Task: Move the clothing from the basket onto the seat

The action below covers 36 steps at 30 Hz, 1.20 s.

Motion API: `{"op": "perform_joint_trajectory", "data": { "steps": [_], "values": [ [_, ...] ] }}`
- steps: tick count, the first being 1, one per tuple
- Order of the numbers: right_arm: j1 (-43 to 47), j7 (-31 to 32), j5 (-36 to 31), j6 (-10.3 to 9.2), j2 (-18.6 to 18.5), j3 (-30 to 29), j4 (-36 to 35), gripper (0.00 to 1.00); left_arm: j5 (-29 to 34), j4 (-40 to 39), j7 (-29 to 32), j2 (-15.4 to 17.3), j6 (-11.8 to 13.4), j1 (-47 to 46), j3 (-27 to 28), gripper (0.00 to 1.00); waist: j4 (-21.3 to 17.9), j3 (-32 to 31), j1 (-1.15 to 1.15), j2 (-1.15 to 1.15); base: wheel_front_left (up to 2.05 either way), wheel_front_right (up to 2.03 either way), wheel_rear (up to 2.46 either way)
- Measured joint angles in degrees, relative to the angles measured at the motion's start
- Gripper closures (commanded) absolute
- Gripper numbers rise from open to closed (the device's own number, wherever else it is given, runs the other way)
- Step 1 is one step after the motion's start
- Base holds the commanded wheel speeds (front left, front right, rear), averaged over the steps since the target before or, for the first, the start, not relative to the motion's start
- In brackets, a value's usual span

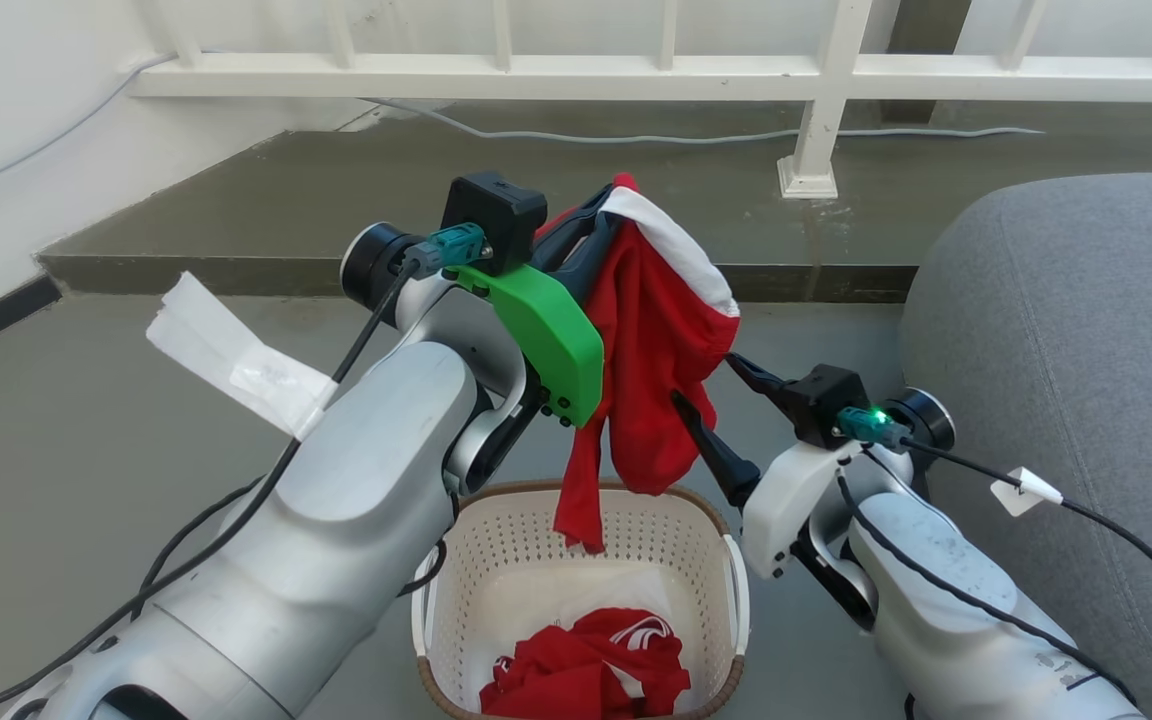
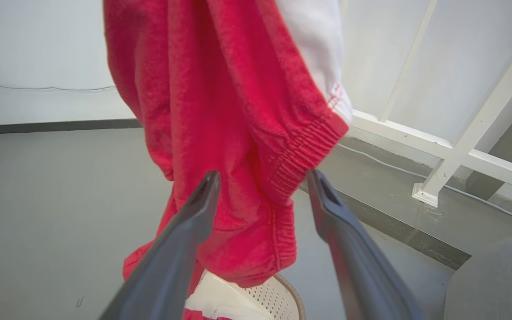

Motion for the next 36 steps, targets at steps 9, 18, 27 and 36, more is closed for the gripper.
{"op": "perform_joint_trajectory", "data": {
  "steps": [9,18,27,36],
  "values": [
    [-1.7,0.0,1.5,0.00,0.0,-1.5,1.4,0.00,-0.4,-1.4,0.0,0.0,0.3,-0.2,-1.5,1.00,0.4,0.0,0.00,0.00,0.00,0.00,0.00],
    [-3.9,0.0,2.4,-0.14,0.0,-1.7,2.3,0.00,-1.9,-2.7,0.0,0.0,0.6,-0.2,-3.0,1.00,1.3,0.2,0.00,0.00,0.00,0.00,0.00],
    [-4.0,0.0,2.7,-0.59,0.0,-3.2,5.5,0.00,-2.2,-3.4,-0.3,0.0,1.6,-1.1,-3.3,1.00,2.2,0.2,0.00,0.00,0.00,0.00,0.00],
    [-5.1,0.0,3.7,-0.53,0.0,-1.2,3.6,0.45,-2.7,-4.1,-0.3,0.0,1.6,-1.1,-4.1,1.00,2.6,0.1,0.00,0.00,0.00,0.00,0.00]
  ]
}}
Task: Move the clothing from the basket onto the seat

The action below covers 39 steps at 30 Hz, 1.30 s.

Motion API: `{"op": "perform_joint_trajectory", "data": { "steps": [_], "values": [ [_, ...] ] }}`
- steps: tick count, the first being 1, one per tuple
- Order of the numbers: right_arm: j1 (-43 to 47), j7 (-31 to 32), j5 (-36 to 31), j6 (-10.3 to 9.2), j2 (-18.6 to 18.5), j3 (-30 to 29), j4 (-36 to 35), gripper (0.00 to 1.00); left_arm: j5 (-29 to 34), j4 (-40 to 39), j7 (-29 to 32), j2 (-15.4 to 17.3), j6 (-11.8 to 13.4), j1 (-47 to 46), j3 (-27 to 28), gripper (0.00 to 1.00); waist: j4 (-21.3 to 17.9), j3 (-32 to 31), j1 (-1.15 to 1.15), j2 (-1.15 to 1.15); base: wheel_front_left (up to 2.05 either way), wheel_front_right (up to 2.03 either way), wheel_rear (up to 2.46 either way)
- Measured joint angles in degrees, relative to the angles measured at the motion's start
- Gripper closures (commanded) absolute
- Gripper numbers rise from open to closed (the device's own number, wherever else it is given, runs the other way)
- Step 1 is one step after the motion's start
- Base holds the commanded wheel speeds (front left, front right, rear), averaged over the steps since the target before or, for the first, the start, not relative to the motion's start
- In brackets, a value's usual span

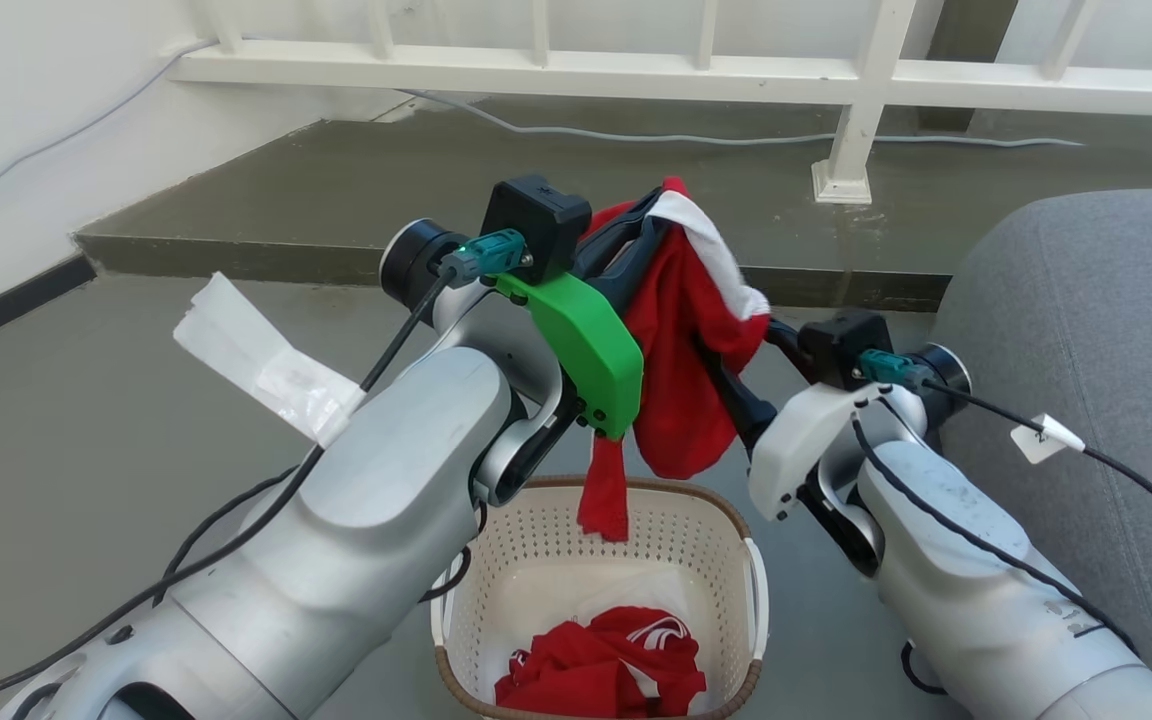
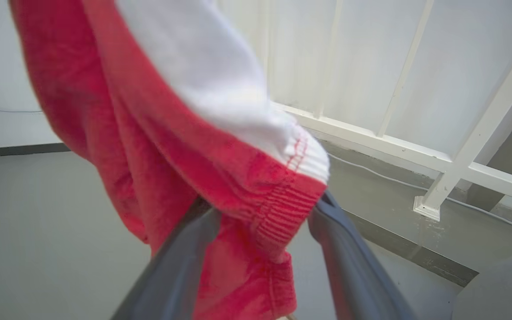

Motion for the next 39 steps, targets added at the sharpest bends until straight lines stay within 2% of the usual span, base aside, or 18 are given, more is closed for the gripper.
{"op": "perform_joint_trajectory", "data": {
  "steps": [3,5,13,24,25,26,27,28,29,39],
  "values": [
    [-0.2,0.0,0.4,0.01,0.0,1.1,-0.5,0.69,0.0,0.1,0.0,0.0,0.5,0.0,-0.1,1.00,-0.1,0.0,0.00,0.00,0.00,0.00,0.00],
    [-0.2,0.0,0.4,0.01,0.0,1.4,-0.6,1.00,0.0,0.2,0.0,0.0,0.5,0.0,-0.1,1.00,-0.1,-0.1,0.00,0.00,0.00,0.00,0.00],
    [-0.2,0.0,0.4,0.52,0.0,3.9,-1.0,1.00,-0.3,2.0,-0.1,0.2,1.7,0.1,0.5,1.00,-1.4,-0.1,0.00,0.00,0.00,0.00,0.00],
    [-1.9,0.0,0.4,0.53,-0.4,2.8,-2.6,1.00,-1.0,3.9,-1.1,1.7,2.4,1.9,1.5,1.00,-3.9,0.4,0.00,0.00,0.00,0.00,0.00],
    [-2.4,0.0,0.4,0.53,-0.9,2.7,-3.1,1.00,-1.0,4.1,-1.3,2.0,2.4,2.3,1.9,0.95,-4.3,0.5,0.00,0.00,0.00,0.00,0.00],
    [-2.6,0.0,0.4,0.53,-1.2,2.5,-3.4,1.00,-1.0,4.2,-1.7,2.1,2.4,2.5,2.2,0.62,-4.6,0.5,0.00,0.00,0.00,0.00,0.00],
    [-2.7,0.0,0.4,0.53,-1.5,2.4,-3.6,1.00,-1.0,4.3,-2.0,2.4,2.5,2.7,2.5,0.50,-4.8,0.6,0.00,0.00,0.00,0.00,0.00],
    [-2.8,0.0,0.4,0.53,-1.8,2.2,-3.8,1.00,-1.0,4.4,-2.3,2.6,2.5,2.8,2.6,0.16,-5.1,0.7,0.00,0.00,0.00,0.00,0.00],
    [-3.0,0.0,0.4,0.53,-2.1,1.9,-4.0,1.00,-1.0,4.6,-2.5,2.9,2.5,3.1,2.7,0.00,-5.3,0.7,0.00,0.00,0.00,0.00,0.00],
    [-4.6,0.0,1.1,0.58,-4.9,-0.9,-6.1,1.00,-1.5,5.7,-4.7,5.0,2.5,6.3,3.1,0.00,-7.9,1.6,0.00,0.00,0.00,0.00,0.00]
  ]
}}
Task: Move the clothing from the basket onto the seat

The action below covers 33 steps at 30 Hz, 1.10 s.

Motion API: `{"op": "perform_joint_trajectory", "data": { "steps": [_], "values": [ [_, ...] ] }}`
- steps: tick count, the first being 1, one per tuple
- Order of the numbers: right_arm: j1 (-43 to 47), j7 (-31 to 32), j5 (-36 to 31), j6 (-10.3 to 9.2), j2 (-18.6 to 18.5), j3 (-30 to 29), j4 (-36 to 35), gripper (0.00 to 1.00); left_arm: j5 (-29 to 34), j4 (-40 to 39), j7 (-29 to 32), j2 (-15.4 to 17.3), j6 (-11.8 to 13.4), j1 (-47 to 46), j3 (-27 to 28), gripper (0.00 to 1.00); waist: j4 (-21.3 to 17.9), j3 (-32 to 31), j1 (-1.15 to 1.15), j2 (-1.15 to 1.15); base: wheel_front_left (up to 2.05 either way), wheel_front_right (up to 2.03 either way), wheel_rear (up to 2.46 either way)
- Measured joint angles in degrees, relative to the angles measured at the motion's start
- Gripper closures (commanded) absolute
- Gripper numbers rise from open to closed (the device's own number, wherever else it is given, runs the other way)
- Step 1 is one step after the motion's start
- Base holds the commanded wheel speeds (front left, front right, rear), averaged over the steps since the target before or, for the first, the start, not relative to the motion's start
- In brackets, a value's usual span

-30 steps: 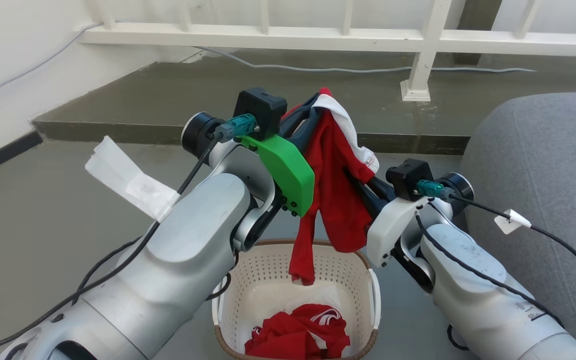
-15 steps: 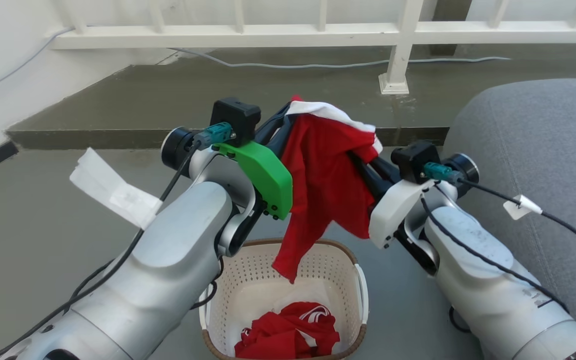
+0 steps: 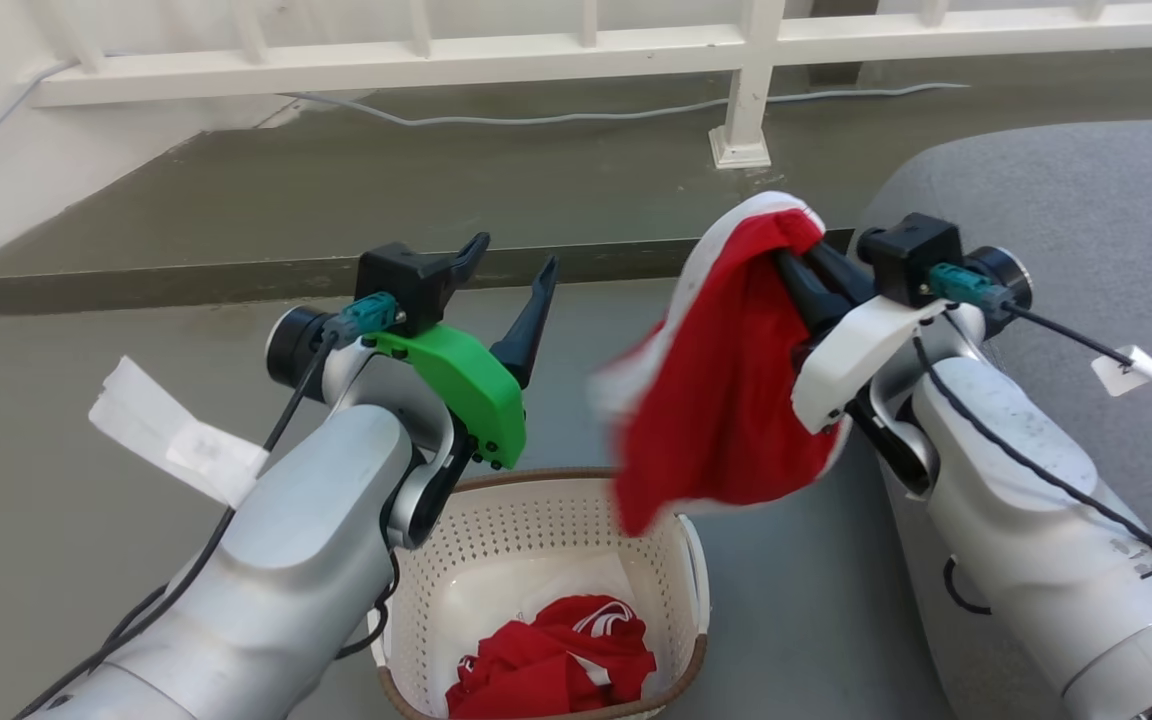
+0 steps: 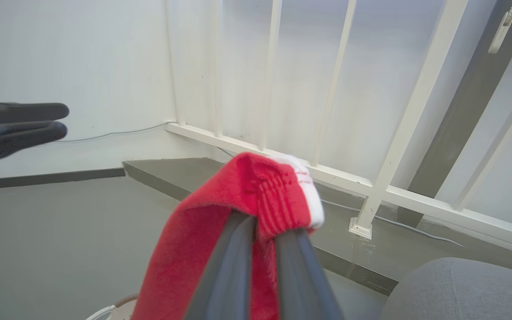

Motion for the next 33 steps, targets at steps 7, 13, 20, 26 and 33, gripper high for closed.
{"op": "perform_joint_trajectory", "data": {
  "steps": [7,13,20,26,33],
  "values": [
    [-0.1,0.0,0.4,0.01,-1.6,-1.6,-1.4,1.00,0.0,-0.4,-1.3,0.3,-0.3,1.7,-0.4,0.00,-1.4,0.5,0.00,0.00,0.00,0.00,0.00],
    [-0.1,0.0,0.6,0.01,-3.0,-3.2,-2.8,1.00,0.8,-2.3,-2.0,0.3,-1.2,2.7,-1.5,0.00,-2.9,0.8,0.00,0.00,0.00,0.00,0.00],
    [-0.9,0.0,0.6,0.01,-4.2,-4.6,-4.3,1.00,1.6,-4.3,-2.5,0.3,-1.7,4.0,-2.6,0.00,-5.5,1.0,0.00,0.00,0.00,0.00,0.00],
    [-1.2,0.0,0.6,0.01,-4.9,-5.8,-5.4,1.00,2.2,-5.9,-2.5,0.4,-2.1,4.8,-3.7,0.00,-8.4,1.3,0.00,0.00,0.00,0.00,0.00],
    [-1.2,0.0,0.8,-0.09,-6.8,-8.0,-6.6,1.00,2.6,-7.5,-2.9,0.4,-2.1,5.6,-4.2,0.00,-12.1,2.0,0.00,0.00,0.00,0.00,0.00]
  ]
}}
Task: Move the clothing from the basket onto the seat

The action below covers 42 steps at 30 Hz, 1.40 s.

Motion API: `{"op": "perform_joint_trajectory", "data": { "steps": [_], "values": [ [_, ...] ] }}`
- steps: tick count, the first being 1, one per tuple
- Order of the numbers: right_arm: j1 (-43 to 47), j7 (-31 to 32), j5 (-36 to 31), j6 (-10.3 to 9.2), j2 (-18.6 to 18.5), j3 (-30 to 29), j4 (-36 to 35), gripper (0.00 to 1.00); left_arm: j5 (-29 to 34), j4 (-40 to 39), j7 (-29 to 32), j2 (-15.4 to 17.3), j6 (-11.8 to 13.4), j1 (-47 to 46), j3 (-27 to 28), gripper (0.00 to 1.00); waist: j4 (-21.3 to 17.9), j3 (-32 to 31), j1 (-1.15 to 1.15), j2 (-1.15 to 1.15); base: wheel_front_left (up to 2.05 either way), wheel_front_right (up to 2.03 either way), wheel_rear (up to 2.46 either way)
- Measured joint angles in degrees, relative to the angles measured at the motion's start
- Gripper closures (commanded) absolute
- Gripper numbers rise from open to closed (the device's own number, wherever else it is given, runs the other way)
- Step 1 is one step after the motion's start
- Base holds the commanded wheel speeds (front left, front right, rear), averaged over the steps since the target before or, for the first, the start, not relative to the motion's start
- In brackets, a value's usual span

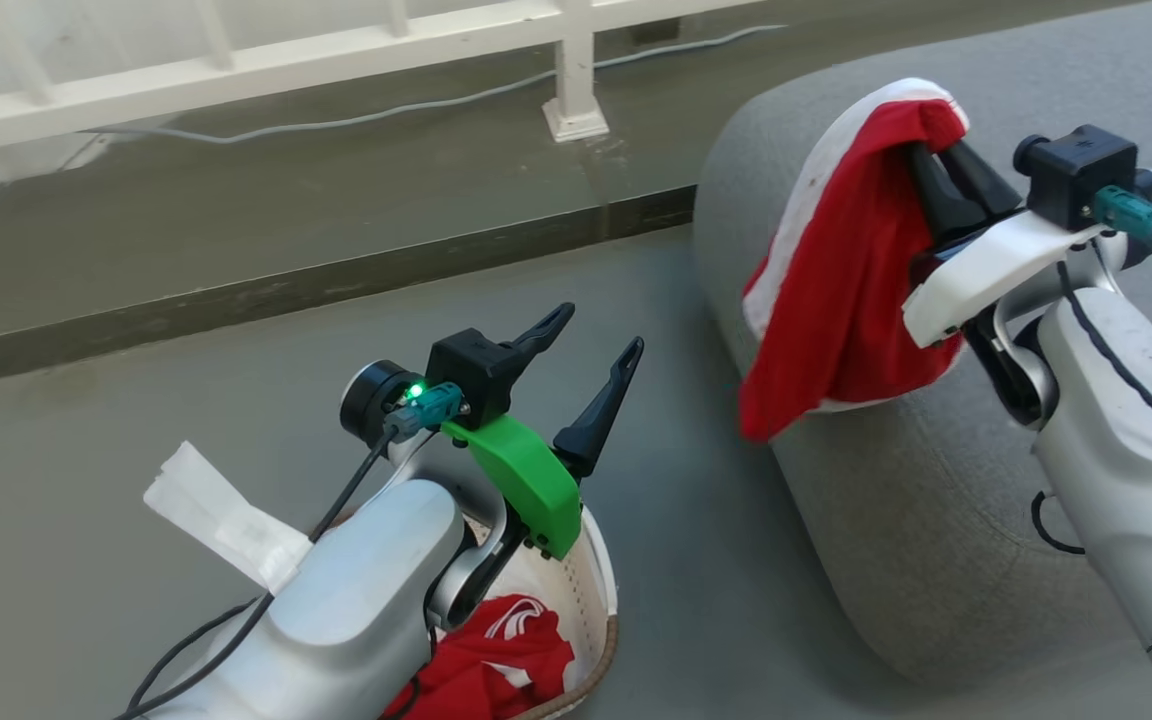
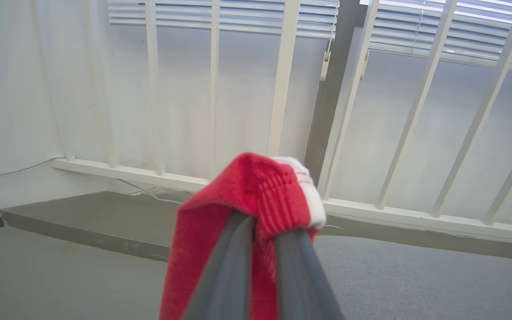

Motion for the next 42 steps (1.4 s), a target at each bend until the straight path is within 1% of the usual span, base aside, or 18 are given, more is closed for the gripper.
{"op": "perform_joint_trajectory", "data": {
  "steps": [5,7,14,17,27,32,39,42],
  "values": [
    [0.0,0.0,0.3,-0.14,-1.4,-1.6,-0.6,1.00,0.5,-0.6,0.0,0.0,0.0,0.2,-0.3,0.00,-2.4,0.5,0.00,0.00,0.00,0.00,0.00],
    [0.1,0.0,0.4,-0.56,-1.8,-2.2,-0.9,1.00,0.5,-0.8,0.0,0.0,0.0,0.3,-0.6,0.00,-3.3,0.6,0.00,0.00,0.00,0.00,0.00],
    [1.5,0.0,0.8,-0.58,-3.3,-3.8,-1.7,1.00,2.0,-2.1,-0.1,-0.1,0.0,1.3,-1.8,0.00,-5.7,0.8,0.00,0.00,0.00,0.00,0.00],
    [2.2,0.0,0.9,-1.10,-3.8,-4.7,-2.1,1.00,2.2,-2.4,-0.1,-0.3,0.0,1.3,-2.3,0.00,-6.2,0.8,0.00,0.00,0.00,0.00,0.00],
    [2.0,0.0,1.3,-1.07,-5.5,-6.0,-2.4,1.00,2.4,-4.3,0.0,-0.5,0.0,1.7,-3.5,0.00,-6.4,1.6,0.00,0.00,0.00,0.00,0.00],
    [-2.3,0.5,2.1,-1.07,-7.8,-7.8,-2.0,1.00,3.0,-6.0,0.6,-0.6,0.0,1.7,-4.1,0.00,-6.1,3.1,0.00,0.00,0.00,0.00,0.00],
    [-10.5,3.2,3.4,-1.16,-10.9,-11.6,-1.3,1.00,3.6,-8.4,2.4,-0.3,0.6,1.6,-4.8,0.00,-5.2,6.3,0.00,0.00,0.00,0.00,0.00],
    [-13.4,4.4,3.8,-1.79,-12.3,-12.8,-0.8,1.00,4.2,-9.7,3.2,0.3,1.2,1.1,-4.9,0.00,-4.7,8.1,0.00,0.00,0.00,0.00,0.00]
  ]
}}
